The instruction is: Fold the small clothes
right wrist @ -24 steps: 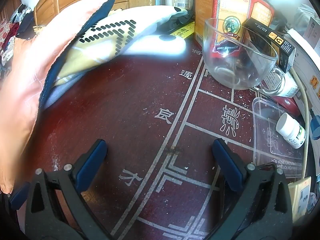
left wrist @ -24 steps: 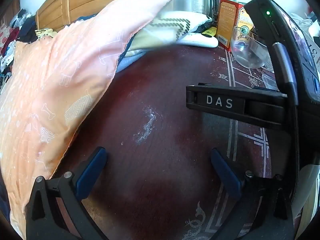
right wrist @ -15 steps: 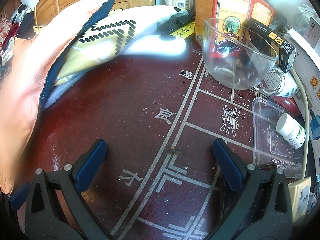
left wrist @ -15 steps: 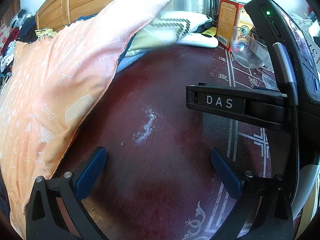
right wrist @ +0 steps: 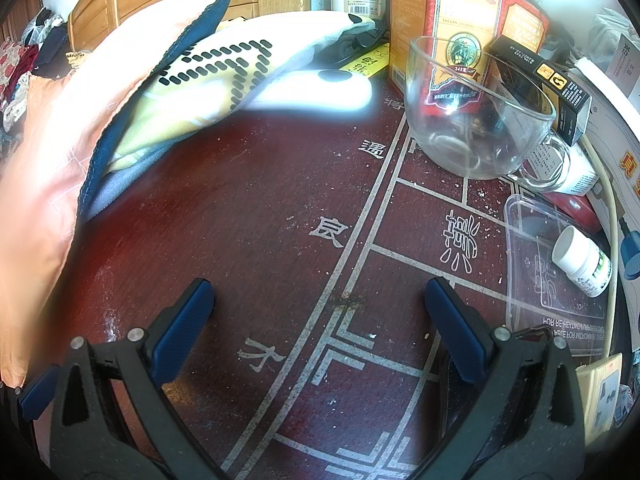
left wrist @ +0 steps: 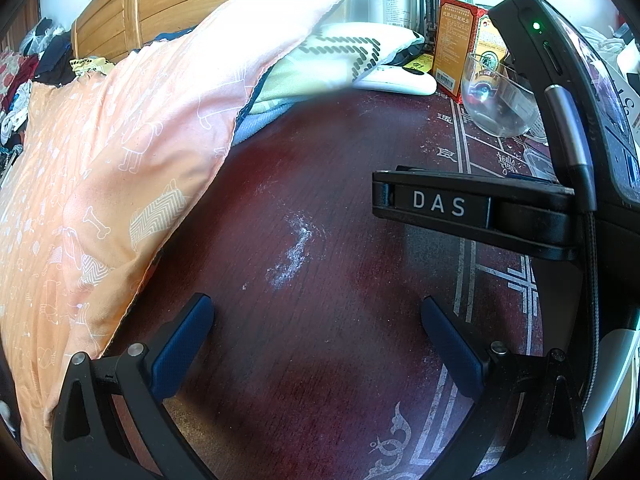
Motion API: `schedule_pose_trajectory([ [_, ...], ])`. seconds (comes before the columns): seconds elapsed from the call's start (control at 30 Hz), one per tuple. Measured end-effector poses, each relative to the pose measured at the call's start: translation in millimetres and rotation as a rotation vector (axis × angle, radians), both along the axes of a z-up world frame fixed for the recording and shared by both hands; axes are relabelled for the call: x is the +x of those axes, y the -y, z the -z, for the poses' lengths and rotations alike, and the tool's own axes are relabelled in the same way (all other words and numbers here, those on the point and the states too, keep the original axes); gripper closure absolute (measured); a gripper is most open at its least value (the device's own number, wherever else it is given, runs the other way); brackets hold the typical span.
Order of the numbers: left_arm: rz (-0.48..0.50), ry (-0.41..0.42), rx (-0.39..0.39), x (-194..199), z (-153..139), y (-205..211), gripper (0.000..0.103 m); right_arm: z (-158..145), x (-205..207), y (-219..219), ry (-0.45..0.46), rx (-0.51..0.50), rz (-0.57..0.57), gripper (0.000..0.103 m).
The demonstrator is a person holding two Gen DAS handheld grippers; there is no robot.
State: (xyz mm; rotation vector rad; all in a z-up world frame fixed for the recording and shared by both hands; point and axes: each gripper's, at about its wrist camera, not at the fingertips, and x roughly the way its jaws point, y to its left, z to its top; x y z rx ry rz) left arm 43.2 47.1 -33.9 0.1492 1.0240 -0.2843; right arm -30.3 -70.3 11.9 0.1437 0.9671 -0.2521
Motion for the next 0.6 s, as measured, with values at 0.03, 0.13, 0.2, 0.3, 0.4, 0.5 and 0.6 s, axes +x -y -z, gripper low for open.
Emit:
schedule_pose_trajectory([
  [0.03,0.000,0.000,0.000,0.1,0.1,0.4,0.000,0.1,-0.3,0.0,0.000,0.000,0.000,0.000],
  [0.13,0.000,0.000,0.000,0.1,0.1,0.4,0.000,0.6,0.7,0.2,0.000,0.000,0.000,0.000],
  [0.2,0.000,0.000,0.000,0.0,0.0,0.1,0.000,0.8,1.0,0.3,0.000,0.000,0.000,0.000],
  [0.3,0.000,0.000,0.000,0.0,0.0,0.0,0.000,1.2,1.6,0.4,0.000,0.000,0.000,0.000],
  [0.4,0.000,0.000,0.000,-0.2,-0.2,-0.6,0.000,1.5,2.0,0.5,0.000,0.000,0.000,0.000],
  [0.5,0.000,0.000,0.000,0.0,0.0,0.0,0.000,1.8,2.5,0.6,0.000,-0.001,0.000,0.000],
  [0.6,0.000,0.000,0.000,0.0,0.0,0.0,0.000,2.2,2.9,0.6,0.000,-0.001,0.000,0.000],
])
